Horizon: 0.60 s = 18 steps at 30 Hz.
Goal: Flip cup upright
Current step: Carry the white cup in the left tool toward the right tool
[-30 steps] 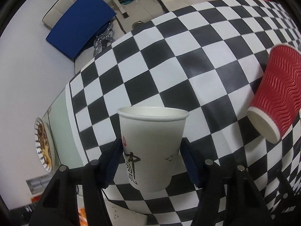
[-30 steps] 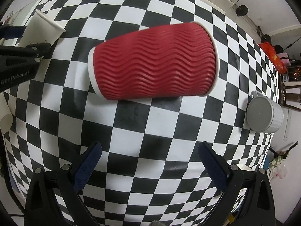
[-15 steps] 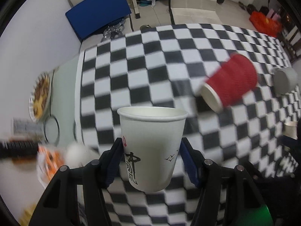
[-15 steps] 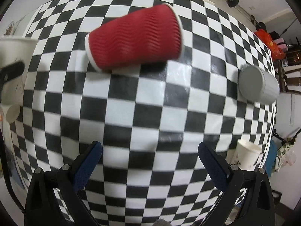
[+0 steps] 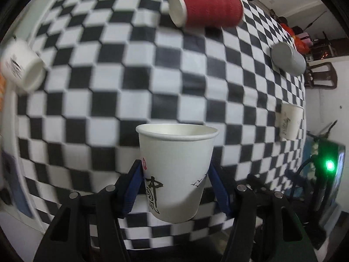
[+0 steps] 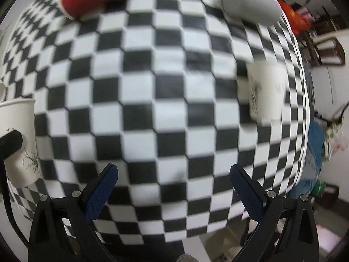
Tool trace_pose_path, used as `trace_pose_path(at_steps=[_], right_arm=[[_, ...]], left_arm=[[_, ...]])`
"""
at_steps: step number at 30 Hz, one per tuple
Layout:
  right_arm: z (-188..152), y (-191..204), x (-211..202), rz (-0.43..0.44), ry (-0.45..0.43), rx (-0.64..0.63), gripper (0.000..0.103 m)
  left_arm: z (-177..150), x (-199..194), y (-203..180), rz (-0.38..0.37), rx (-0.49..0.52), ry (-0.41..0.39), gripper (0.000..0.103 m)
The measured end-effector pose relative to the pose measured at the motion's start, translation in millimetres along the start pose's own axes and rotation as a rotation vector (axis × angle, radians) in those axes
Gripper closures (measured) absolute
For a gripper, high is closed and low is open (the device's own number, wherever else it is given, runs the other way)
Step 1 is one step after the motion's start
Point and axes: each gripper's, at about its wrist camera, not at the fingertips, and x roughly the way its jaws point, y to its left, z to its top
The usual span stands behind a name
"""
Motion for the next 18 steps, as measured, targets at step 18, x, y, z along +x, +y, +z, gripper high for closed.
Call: trace_pose_path(at_steps=[18], right_arm=[[-12.2, -68.1, 39.3, 0.02, 0.02, 0.085, 0.0]], left_arm=[[-7.0, 44.9, -45.0, 0.057, -0.007, -0.075, 0.041]])
